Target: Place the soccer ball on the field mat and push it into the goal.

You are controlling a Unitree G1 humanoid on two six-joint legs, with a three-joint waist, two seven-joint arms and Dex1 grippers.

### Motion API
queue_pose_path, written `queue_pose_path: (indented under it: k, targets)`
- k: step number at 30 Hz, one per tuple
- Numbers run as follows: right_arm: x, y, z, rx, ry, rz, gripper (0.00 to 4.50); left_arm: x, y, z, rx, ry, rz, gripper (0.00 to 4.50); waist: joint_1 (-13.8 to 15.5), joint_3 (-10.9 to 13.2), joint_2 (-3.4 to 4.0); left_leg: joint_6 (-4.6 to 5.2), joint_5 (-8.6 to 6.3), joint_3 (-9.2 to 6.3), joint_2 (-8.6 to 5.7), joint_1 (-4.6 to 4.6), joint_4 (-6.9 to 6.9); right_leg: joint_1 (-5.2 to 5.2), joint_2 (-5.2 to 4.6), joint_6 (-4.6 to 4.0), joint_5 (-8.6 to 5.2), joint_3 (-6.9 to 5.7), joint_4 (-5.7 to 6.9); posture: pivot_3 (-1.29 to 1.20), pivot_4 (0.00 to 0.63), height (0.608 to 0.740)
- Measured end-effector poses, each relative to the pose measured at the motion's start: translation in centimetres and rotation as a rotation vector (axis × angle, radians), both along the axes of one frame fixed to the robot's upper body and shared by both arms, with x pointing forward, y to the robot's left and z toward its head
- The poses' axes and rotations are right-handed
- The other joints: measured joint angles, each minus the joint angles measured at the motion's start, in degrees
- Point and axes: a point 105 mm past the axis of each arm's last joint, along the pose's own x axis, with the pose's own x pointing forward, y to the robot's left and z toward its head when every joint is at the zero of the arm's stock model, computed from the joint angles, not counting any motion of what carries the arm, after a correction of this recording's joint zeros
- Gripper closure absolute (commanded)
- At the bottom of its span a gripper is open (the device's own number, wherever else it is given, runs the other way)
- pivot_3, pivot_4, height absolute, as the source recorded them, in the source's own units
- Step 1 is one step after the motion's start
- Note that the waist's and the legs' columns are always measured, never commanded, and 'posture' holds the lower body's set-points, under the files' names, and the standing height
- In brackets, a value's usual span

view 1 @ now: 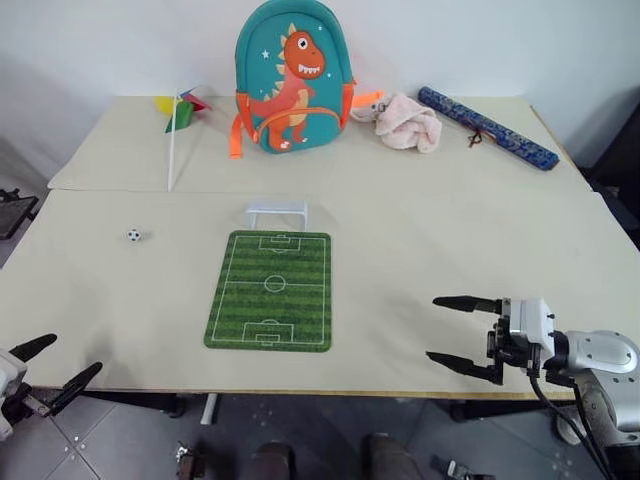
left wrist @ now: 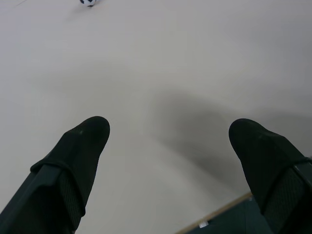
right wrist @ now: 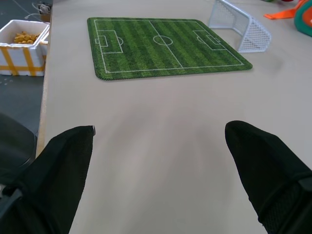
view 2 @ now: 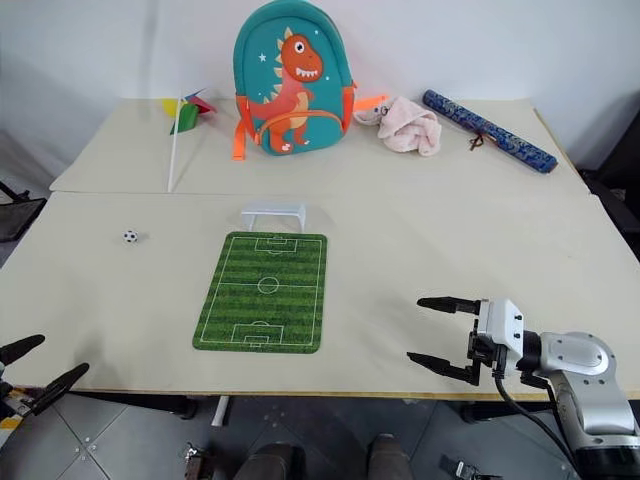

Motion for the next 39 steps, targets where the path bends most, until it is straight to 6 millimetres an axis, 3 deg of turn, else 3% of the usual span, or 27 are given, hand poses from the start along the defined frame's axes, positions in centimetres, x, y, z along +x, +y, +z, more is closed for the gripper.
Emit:
queue_pose_path:
  k: [7,11,15,20,25,32,39]
  targets:
    - [0.1,1.0,0.1,0.055,0.022,0.022,0.0,-0.1,-0.7,-0.1,-0.124,-0.09,0.081,0.02,-0.21,-0.01,-0.02,0.0,0.0,0.0,0.09,0.01,0.0,0.0,0.04,0.0,0.0,0.01,0.0,0.0,0.15,0.74]
    - [0.9,2.9,1.5,0.213,0.013,-0.006,0.0,-0.1,0.2,0.3,-0.292,-0.314,0.361,0.02,-0.37,-0.02,-0.02,-0.02,-0.01,0.02,0.1,0.04,0.1,0.0,0.04,0.02,0.01,0.06,0.08,0.0,0.15,0.74]
    - [1.7,5.8,4.3,0.415,-0.111,-0.02,0.0,1.5,-1.4,-0.3,-0.472,-0.47,0.585,0.02,0.22,-0.12,-0.24,-0.12,-0.07,-0.12,0.12,-0.09,0.53,0.01,0.12,0.03,0.02,-0.05,0.31,0.0,0.15,0.74]
    - [1.6,8.0,6.1,0.59,-0.226,0.001,0.0,5.2,-3.2,0.8,-0.563,-0.536,0.67,0.02,0.82,-0.19,-0.36,-0.1,-0.05,-0.14,-0.3,-0.05,0.72,0.09,0.1,0.1,0.07,0.0,0.41,0.0,0.15,0.74]
    - [2.0,8.1,4.9,0.522,-0.23,0.024,0.0,8.4,-3.4,0.8,-0.563,-0.483,0.708,0.02,0.32,-0.2,-0.38,-0.11,-0.04,-0.15,-0.32,-0.07,0.63,0.0,0.12,0.09,0.06,-0.01,0.45,0.0,0.15,0.74]
    - [2.1,7.2,3.9,0.44,-0.229,0.028,0.0,13.9,-3.3,5.7,-0.466,-0.446,0.652,0.02,-0.11,-0.2,-0.38,-0.13,-0.02,-0.18,-0.35,-0.06,0.64,-0.01,0.1,0.09,0.06,-0.02,0.51,0.0,0.15,0.74]
    - [2.1,7.2,3.9,0.442,-0.213,0.029,0.0,20.0,-2.8,7.1,-0.421,-0.313,0.647,0.02,-0.26,-0.2,-0.39,-0.16,0.02,-0.17,-0.39,-0.1,0.64,-0.15,0.1,0.09,0.06,-0.06,0.87,0.0,0.15,0.74]
